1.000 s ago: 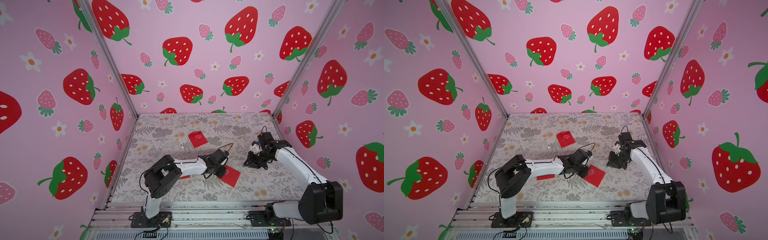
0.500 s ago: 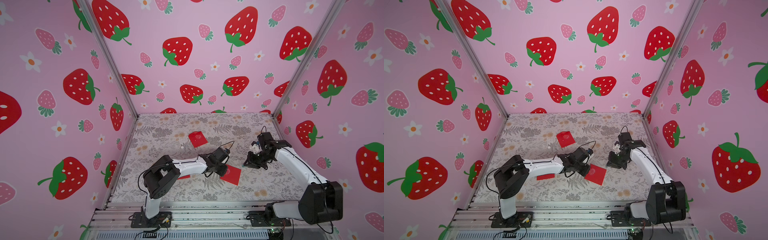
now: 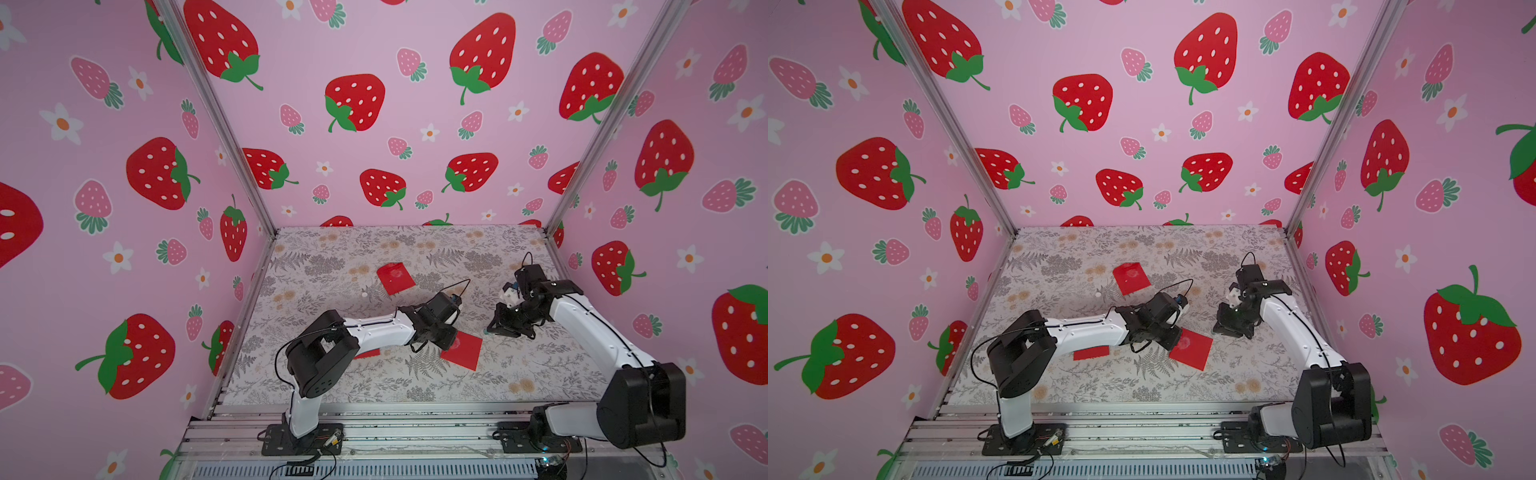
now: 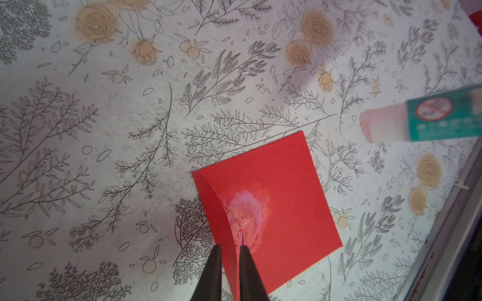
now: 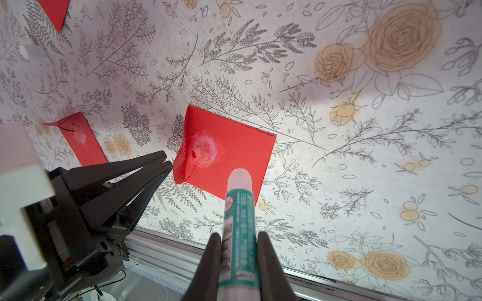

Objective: Seal the envelope with a glue stick
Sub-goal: Seal the envelope at the center of the board.

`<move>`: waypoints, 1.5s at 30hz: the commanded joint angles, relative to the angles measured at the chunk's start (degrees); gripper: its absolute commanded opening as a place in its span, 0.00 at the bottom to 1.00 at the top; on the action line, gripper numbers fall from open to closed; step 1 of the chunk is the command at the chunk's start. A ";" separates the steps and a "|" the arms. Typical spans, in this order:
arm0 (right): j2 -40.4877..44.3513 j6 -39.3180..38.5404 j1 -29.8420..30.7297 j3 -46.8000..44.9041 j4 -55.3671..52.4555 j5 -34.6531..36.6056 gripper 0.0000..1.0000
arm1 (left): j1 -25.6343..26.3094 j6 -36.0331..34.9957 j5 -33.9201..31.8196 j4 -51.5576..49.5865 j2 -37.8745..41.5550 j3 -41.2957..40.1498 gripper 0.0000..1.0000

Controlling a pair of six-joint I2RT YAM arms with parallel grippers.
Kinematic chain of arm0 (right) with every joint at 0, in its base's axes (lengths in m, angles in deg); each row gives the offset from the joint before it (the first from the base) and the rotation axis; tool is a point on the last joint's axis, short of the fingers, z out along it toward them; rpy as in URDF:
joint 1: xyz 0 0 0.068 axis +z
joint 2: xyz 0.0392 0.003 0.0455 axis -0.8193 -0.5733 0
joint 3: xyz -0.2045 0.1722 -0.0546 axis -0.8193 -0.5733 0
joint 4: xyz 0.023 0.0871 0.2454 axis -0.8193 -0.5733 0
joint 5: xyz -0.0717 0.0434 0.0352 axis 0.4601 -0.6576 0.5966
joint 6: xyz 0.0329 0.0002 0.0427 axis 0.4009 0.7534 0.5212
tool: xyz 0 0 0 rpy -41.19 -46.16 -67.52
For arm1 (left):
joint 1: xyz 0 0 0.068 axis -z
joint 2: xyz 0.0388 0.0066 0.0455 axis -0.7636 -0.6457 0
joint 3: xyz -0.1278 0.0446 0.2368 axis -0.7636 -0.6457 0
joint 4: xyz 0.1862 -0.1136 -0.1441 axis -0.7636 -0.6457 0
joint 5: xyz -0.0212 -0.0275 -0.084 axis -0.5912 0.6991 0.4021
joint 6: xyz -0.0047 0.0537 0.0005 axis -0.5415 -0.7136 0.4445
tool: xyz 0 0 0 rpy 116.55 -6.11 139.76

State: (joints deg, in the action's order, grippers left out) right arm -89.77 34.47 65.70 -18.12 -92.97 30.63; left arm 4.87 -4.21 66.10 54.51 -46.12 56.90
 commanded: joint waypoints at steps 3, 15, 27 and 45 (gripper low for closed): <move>0.28 -0.91 0.40 -0.29 -1.09 -0.34 0.00 | 0.19 -0.55 0.30 -1.58 -2.30 2.51 0.15; 0.26 -0.95 0.48 -0.20 -1.16 -0.18 0.00 | -0.15 -1.48 -3.04 -2.43 0.46 1.06 0.07; -0.45 -1.09 0.62 0.24 -1.22 -0.12 0.00 | -7.10 -7.16 -7.77 -8.74 8.63 -8.13 0.07; -0.98 -1.00 1.01 0.24 -1.57 -0.11 0.00 | -7.21 -7.39 -8.58 -11.69 2.84 -4.67 0.07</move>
State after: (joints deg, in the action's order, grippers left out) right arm -90.03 34.06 66.13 -18.12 -93.03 30.65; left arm -3.02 -12.38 56.53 43.78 -41.86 49.93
